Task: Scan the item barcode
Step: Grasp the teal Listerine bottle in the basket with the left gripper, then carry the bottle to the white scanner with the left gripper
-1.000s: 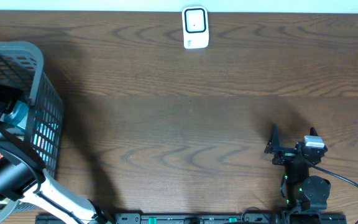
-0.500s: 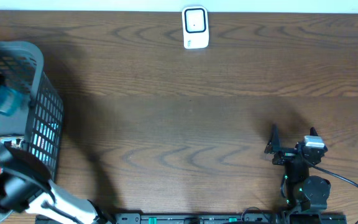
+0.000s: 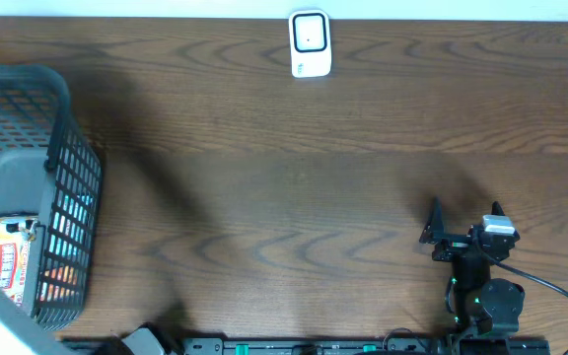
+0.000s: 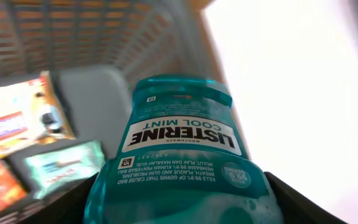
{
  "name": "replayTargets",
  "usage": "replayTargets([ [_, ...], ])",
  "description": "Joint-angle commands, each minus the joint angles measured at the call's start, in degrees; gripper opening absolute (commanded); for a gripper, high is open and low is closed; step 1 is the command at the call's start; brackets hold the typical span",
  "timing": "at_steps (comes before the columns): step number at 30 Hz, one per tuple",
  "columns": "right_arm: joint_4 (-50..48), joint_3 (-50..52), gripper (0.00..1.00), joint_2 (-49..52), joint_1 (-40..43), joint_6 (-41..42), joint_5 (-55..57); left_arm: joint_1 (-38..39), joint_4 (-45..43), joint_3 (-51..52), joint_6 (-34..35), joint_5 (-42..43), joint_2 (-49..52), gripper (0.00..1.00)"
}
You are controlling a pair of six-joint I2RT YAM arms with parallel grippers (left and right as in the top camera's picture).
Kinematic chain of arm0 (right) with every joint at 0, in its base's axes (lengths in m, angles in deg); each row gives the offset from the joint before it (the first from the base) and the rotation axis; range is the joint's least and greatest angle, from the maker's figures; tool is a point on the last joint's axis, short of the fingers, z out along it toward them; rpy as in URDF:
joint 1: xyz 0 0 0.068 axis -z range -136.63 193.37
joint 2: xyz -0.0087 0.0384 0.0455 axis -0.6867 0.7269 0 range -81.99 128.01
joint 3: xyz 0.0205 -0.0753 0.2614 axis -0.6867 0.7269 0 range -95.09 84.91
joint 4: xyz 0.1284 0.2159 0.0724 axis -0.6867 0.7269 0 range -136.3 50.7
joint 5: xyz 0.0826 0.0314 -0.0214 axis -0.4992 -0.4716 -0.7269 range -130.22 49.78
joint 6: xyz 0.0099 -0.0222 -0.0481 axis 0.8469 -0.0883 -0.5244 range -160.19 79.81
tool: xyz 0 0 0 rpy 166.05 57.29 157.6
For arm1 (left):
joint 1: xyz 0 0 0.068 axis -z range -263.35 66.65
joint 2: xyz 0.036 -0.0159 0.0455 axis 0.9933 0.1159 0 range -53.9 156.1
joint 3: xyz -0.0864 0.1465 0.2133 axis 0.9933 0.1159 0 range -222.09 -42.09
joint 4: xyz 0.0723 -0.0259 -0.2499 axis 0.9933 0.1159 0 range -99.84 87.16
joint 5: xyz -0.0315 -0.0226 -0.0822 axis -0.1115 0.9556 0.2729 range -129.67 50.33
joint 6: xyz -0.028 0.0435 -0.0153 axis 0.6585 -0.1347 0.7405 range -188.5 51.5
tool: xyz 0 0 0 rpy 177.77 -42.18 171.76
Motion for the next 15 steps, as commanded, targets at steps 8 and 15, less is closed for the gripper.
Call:
replayTargets([
  [8,0.2,0.1,0.99,-0.3,-0.4,-0.5,0.1,17.4,-3.3,-1.7,5.7,7.7,-6.5,0.69],
  [15,0.2,0.1,0.99,-0.3,-0.4,-0.5,0.1,32.1,-4.0,-1.6,5.6,7.6,-2.2,0.67],
])
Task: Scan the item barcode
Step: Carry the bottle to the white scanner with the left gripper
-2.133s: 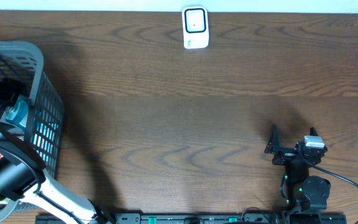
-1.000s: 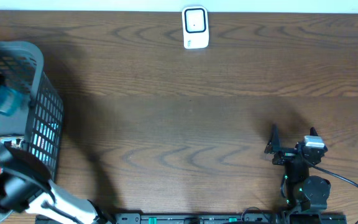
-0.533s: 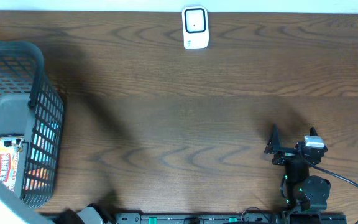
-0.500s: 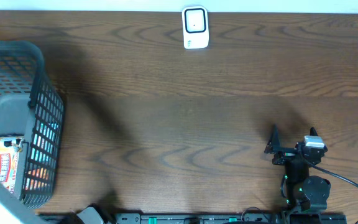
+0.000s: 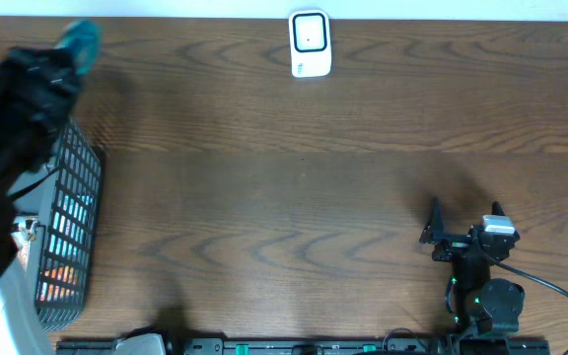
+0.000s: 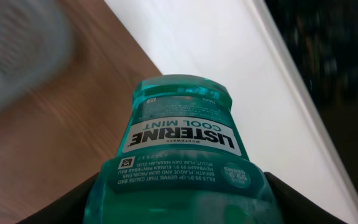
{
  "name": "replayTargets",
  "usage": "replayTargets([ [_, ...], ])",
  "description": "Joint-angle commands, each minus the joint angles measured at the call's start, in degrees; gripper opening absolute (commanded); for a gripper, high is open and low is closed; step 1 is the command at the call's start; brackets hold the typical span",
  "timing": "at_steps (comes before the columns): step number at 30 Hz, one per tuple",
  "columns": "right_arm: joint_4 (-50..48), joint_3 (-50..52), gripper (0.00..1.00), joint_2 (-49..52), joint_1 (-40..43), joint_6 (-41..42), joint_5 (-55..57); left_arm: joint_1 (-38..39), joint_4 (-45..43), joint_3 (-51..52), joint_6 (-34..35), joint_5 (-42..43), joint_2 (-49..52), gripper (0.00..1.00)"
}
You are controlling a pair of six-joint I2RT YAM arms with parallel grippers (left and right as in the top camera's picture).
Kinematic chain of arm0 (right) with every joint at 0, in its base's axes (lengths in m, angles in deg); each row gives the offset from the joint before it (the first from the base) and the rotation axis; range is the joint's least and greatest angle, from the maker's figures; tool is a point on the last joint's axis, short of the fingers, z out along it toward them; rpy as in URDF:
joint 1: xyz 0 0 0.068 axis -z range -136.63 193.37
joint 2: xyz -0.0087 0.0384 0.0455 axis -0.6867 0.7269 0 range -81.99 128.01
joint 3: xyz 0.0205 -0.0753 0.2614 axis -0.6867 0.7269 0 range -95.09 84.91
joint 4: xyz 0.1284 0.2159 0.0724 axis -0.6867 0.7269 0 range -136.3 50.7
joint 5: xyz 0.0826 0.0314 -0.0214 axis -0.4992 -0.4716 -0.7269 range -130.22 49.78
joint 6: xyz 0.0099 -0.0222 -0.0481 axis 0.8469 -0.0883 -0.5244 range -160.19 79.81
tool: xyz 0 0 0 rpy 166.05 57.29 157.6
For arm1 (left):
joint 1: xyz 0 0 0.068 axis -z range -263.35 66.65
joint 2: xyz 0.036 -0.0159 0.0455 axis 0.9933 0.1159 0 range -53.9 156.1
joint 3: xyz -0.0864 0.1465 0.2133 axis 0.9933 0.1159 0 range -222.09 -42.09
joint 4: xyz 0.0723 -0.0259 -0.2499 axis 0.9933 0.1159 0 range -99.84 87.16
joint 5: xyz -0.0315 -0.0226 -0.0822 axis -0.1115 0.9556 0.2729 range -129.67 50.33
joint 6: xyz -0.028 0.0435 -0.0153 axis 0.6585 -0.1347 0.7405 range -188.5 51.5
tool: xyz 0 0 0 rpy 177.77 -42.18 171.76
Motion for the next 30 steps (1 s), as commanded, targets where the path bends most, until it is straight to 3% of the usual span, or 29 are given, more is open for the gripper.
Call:
replayTargets([
  [1,0.2,0.1,0.99,-0.3,-0.4,-0.5,0.1,7.2,-1.4,-1.6,0.5,0.9,3.2,0.67],
  [19,0.2,0.1,0.99,-0.3,-0.4,-0.5,0.1,36.1,-1.4,-1.5,-3.4,-11.7,26.0,0.67],
  [30,0.2,0.1,0.99,-0.3,-0.4,-0.5,0.1,46.6,0.1,-1.5,-14.9,-13.5,39.5,0.67],
])
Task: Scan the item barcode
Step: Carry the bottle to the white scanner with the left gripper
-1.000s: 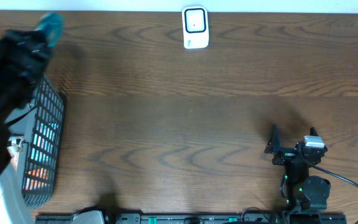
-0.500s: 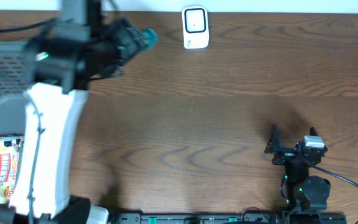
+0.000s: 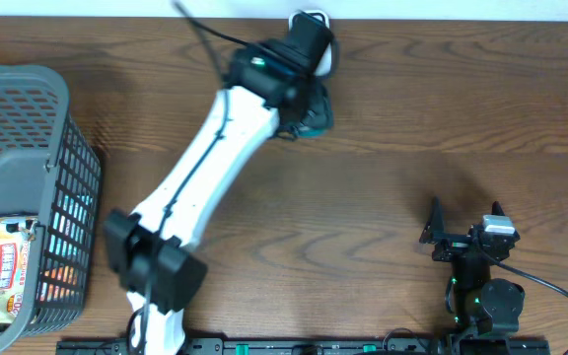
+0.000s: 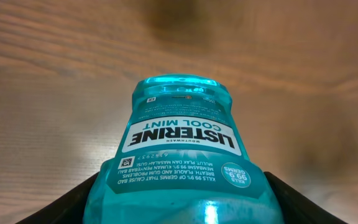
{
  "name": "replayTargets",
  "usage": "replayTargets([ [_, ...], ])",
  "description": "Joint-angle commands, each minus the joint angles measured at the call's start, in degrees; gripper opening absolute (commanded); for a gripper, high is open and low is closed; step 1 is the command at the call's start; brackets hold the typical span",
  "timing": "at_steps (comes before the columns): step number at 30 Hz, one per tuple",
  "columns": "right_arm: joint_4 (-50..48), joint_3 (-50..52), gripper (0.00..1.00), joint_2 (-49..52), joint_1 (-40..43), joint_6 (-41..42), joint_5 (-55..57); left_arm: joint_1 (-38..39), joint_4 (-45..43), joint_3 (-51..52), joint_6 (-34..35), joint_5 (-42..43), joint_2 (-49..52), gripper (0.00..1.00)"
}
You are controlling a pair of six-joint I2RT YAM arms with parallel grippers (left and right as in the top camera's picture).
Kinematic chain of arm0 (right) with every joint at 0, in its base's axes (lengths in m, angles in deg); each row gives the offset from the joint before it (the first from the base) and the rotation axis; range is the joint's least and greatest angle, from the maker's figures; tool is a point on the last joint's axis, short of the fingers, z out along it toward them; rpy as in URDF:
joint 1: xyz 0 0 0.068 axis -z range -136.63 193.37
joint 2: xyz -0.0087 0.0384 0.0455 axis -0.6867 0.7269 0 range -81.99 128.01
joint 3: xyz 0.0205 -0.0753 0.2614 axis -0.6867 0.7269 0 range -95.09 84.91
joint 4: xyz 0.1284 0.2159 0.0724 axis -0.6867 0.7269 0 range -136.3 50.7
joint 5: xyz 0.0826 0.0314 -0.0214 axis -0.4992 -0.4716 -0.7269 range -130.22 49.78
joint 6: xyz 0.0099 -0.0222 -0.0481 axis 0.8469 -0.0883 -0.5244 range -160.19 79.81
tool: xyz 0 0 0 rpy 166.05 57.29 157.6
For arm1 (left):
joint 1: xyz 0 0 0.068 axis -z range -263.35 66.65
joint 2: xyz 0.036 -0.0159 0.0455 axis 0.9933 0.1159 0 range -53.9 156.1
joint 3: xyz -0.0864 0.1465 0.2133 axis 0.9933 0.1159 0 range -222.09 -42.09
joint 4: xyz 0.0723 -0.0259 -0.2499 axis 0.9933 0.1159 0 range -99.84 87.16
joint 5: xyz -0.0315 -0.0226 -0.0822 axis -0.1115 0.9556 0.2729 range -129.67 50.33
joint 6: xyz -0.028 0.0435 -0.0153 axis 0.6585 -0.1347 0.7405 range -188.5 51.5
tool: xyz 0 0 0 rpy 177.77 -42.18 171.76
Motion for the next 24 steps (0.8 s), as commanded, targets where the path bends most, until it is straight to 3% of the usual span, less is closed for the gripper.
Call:
replayTargets([
  [1,0.2,0.1,0.99,-0.3,-0.4,-0.5,0.1,2.0,1.9,-1.5,-7.0,-1.5,1.4,0.67],
  [10,0.2,0.1,0.99,-0.3,-0.4,-0.5,0.1,4.1,8.2,-1.3,-9.5,-1.5,2.7,0.67],
  [24,0.2,0.1,0.99,-0.3,-0.4,-0.5,0.1,4.1,6.8,5.9,-11.1,-1.3,2.8,0.67],
])
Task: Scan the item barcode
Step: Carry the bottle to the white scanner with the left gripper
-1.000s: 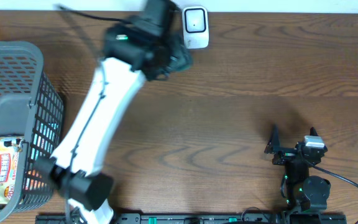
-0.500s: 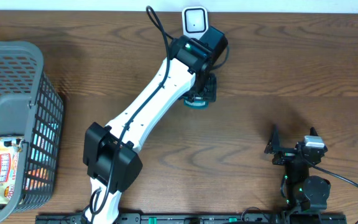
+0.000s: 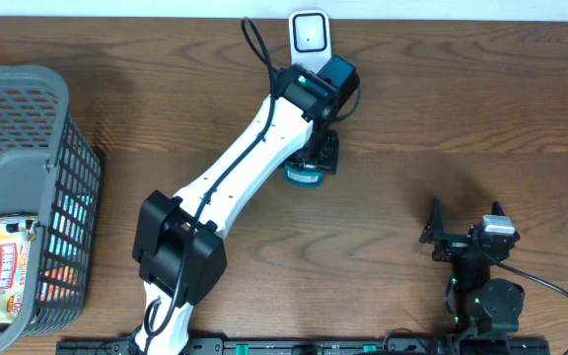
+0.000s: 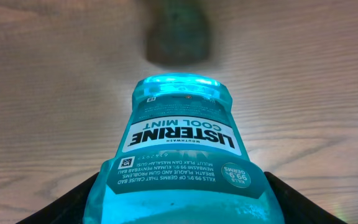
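A teal Listerine Cool Mint bottle fills the left wrist view, label upside down, over bare wood. My left gripper is shut on it, with a black finger on either side of its body. From overhead the bottle's teal end shows under the left gripper, a short way in front of the white scanner at the table's back edge. My right gripper rests at the front right, open and holding nothing. No barcode is visible.
A grey wire basket stands at the far left with packets inside. My left arm stretches diagonally across the table's middle. A dark blurred patch lies on the wood beyond the bottle.
My left gripper, still holding the bottle, has shifted from right against the scanner to a little nearer the table's front. The bottle looks brighter lit in the wrist view.
At first the left gripper held the bottle inside the basket. Then it was above the basket's back corner at the far left. After that it was with the bottle at the scanner, and now it holds it slightly in front of the scanner. The right arm stayed put.
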{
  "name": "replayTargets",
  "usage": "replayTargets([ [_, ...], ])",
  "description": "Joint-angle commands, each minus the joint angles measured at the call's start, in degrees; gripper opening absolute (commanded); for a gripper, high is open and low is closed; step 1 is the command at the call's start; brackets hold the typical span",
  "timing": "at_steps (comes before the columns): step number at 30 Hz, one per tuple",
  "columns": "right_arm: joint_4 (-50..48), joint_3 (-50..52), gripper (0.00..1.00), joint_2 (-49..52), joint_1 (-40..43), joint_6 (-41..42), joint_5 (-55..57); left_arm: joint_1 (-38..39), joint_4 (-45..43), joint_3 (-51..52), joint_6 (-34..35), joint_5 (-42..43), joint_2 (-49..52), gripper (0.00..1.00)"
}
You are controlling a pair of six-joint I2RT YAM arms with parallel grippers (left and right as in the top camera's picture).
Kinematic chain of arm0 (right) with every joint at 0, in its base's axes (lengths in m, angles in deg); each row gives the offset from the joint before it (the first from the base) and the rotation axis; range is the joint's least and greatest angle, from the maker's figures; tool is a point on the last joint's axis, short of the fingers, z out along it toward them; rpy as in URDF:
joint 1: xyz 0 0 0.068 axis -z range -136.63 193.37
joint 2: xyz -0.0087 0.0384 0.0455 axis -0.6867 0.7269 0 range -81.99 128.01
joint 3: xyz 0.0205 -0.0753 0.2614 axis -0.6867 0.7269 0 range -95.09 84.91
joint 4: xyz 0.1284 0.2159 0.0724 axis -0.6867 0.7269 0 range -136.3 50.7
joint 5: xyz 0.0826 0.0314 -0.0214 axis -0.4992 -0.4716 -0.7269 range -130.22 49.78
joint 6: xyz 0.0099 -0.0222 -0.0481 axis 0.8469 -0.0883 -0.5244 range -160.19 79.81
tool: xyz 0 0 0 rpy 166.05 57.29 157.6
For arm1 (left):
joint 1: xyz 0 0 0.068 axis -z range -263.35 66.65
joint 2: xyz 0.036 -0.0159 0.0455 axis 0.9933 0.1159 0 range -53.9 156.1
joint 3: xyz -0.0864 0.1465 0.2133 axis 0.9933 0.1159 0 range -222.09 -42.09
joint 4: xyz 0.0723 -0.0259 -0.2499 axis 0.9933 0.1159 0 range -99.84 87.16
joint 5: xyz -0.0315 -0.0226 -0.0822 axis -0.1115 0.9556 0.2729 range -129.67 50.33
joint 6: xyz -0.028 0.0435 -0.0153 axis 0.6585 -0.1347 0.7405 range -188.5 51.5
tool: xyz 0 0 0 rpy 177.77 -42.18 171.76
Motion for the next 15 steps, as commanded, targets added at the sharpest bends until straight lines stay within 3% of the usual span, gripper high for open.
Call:
replayTargets([
  [1,0.2,0.1,0.99,-0.3,-0.4,-0.5,0.1,-0.1,-1.4,1.5,-2.1,-0.9,-1.2,0.67],
  [15,0.2,0.1,0.99,-0.3,-0.4,-0.5,0.1,-0.1,-9.5,9.8,-2.1,6.1,-1.2,0.67],
])
